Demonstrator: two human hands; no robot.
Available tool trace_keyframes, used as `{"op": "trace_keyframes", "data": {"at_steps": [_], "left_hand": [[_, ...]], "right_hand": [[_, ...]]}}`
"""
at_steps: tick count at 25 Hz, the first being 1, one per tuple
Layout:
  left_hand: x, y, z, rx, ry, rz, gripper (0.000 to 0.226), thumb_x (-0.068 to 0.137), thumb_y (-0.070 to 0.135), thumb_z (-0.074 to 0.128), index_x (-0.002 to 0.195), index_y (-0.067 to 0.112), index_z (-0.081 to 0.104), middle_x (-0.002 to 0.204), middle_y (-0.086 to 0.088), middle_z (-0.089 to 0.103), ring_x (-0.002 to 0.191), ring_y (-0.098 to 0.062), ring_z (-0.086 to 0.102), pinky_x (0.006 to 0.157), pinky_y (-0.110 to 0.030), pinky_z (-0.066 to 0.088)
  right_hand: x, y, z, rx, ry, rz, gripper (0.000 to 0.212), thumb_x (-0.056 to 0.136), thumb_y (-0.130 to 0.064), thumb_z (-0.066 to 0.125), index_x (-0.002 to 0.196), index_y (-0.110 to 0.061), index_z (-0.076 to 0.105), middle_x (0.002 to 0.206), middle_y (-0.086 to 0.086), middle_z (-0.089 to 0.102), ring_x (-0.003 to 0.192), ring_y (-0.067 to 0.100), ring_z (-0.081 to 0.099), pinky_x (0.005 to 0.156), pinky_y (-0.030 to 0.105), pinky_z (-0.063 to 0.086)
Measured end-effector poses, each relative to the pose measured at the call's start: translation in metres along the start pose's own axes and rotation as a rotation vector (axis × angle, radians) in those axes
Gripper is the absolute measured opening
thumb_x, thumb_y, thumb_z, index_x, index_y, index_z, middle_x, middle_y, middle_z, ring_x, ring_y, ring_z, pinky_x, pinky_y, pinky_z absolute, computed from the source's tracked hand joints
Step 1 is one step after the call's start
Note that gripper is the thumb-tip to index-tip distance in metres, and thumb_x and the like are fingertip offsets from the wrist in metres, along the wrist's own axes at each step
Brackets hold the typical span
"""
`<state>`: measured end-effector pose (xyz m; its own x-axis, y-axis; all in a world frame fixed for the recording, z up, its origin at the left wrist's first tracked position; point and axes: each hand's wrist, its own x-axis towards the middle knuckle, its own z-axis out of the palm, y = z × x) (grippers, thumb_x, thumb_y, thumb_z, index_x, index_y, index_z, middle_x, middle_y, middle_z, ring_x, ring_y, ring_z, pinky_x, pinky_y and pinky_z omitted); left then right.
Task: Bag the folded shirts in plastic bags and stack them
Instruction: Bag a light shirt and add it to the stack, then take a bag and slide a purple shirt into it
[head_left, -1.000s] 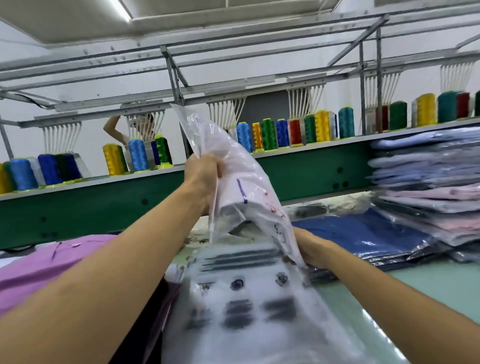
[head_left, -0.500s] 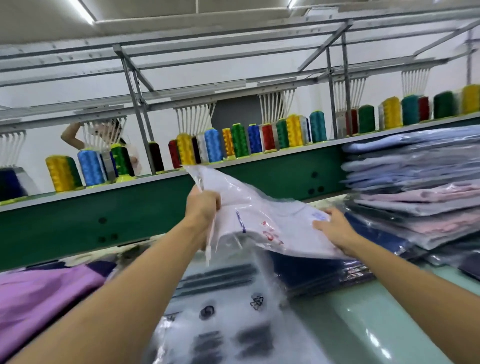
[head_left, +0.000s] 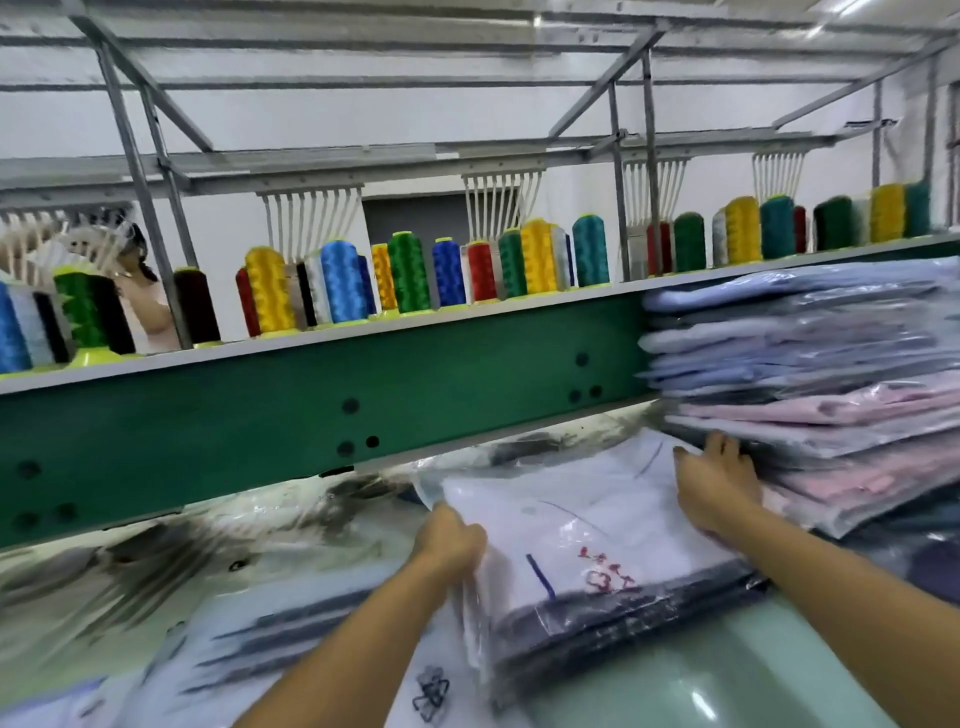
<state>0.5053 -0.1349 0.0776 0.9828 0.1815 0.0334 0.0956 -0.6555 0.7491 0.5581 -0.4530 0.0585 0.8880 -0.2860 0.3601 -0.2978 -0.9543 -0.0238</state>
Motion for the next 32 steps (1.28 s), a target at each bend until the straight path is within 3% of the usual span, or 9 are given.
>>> {"op": "trace_keyframes", "data": {"at_steps": [1, 3, 6, 8, 11, 16, 22, 28, 32], "left_hand": [[0.003, 0.005, 0.002, 0.218, 0.001, -0.013, 0.036, 0.087, 0.021, 0.053, 0.121, 0.007, 0.056, 0.125, -0.018, 0.060, 0.112, -0.033, 0.058, 0.094, -0.044, 0.053], [0.007, 0.015, 0.008, 0.566, 0.019, 0.027, 0.052, 0.086, 0.036, 0.052, 0.133, 0.014, 0.051, 0.150, -0.022, 0.037, 0.137, -0.038, 0.034, 0.112, -0.048, 0.032], [0.015, 0.032, 0.024, 0.572, -0.068, 0.217, 0.073, 0.094, 0.053, 0.044, 0.158, 0.031, 0.016, 0.167, -0.007, 0.000, 0.151, -0.042, -0.002, 0.119, -0.060, -0.003], [0.024, 0.034, 0.038, 0.551, -0.173, 0.181, 0.081, 0.089, 0.078, 0.029, 0.157, 0.043, 0.004, 0.167, 0.002, -0.007, 0.150, -0.046, -0.009, 0.115, -0.066, -0.008], [0.040, 0.029, 0.058, 0.628, -0.210, 0.140, 0.102, 0.064, 0.100, 0.007, 0.154, 0.051, -0.001, 0.166, 0.007, -0.010, 0.150, -0.046, -0.009, 0.110, -0.073, -0.012], [0.064, 0.031, 0.068, 0.645, -0.269, 0.144, 0.135, 0.031, 0.111, 0.000, 0.153, 0.052, -0.003, 0.166, 0.006, -0.011, 0.151, -0.044, -0.007, 0.114, -0.071, -0.002], [0.063, 0.024, 0.073, 0.692, -0.274, 0.185, 0.137, 0.033, 0.111, -0.001, 0.155, 0.048, 0.001, 0.167, 0.001, -0.006, 0.152, -0.043, 0.002, 0.116, -0.068, 0.004], [0.034, 0.029, 0.067, 0.781, -0.221, 0.170, 0.090, 0.081, 0.090, 0.023, 0.157, 0.041, 0.012, 0.167, -0.004, 0.005, 0.149, -0.048, 0.005, 0.110, -0.076, 0.014], [0.008, 0.036, 0.056, 0.735, -0.085, 0.303, 0.053, 0.098, 0.054, 0.041, 0.146, 0.030, 0.038, 0.148, -0.007, 0.045, 0.134, -0.038, 0.042, 0.106, -0.061, 0.036]], "right_hand": [[0.004, -0.005, 0.004, -0.014, 0.019, -0.065, 0.050, 0.102, -0.018, 0.033, 0.151, -0.024, 0.039, 0.157, 0.017, 0.023, 0.141, 0.037, 0.029, 0.114, 0.043, 0.032], [0.012, -0.016, 0.006, 0.059, -0.041, -0.216, 0.054, 0.100, -0.015, 0.035, 0.153, -0.025, 0.039, 0.161, 0.012, 0.025, 0.144, 0.035, 0.031, 0.116, 0.045, 0.033], [0.021, -0.031, 0.007, 0.183, -0.238, -0.265, 0.056, 0.102, -0.047, 0.031, 0.158, -0.043, 0.020, 0.165, 0.012, 0.022, 0.149, 0.035, 0.024, 0.121, 0.052, 0.023], [0.024, -0.037, 0.010, 0.196, -0.324, -0.227, 0.067, 0.093, -0.076, 0.023, 0.156, -0.053, 0.012, 0.168, 0.011, 0.012, 0.153, 0.036, 0.012, 0.122, 0.054, 0.011], [0.029, -0.034, 0.019, 0.248, -0.416, -0.181, 0.083, 0.079, -0.093, 0.014, 0.153, -0.058, 0.001, 0.170, 0.008, -0.003, 0.155, 0.036, 0.001, 0.122, 0.057, 0.003], [0.044, -0.032, 0.023, 0.249, -0.463, -0.120, 0.099, 0.063, -0.103, 0.010, 0.152, -0.060, -0.005, 0.170, 0.009, 0.001, 0.155, 0.037, 0.006, 0.119, 0.061, 0.003], [0.041, -0.038, 0.033, 0.214, -0.431, -0.102, 0.102, 0.060, -0.104, 0.009, 0.151, -0.060, -0.002, 0.170, 0.005, 0.005, 0.154, 0.034, 0.010, 0.119, 0.059, 0.005], [0.029, -0.043, 0.033, 0.210, -0.426, -0.093, 0.080, 0.087, -0.086, 0.020, 0.157, -0.049, 0.005, 0.169, 0.005, -0.002, 0.154, 0.034, 0.005, 0.121, 0.060, 0.009], [0.007, -0.056, 0.011, 0.153, -0.272, -0.078, 0.050, 0.104, -0.041, 0.033, 0.149, -0.021, 0.040, 0.151, 0.015, 0.038, 0.135, 0.037, 0.040, 0.107, 0.057, 0.040]]}}
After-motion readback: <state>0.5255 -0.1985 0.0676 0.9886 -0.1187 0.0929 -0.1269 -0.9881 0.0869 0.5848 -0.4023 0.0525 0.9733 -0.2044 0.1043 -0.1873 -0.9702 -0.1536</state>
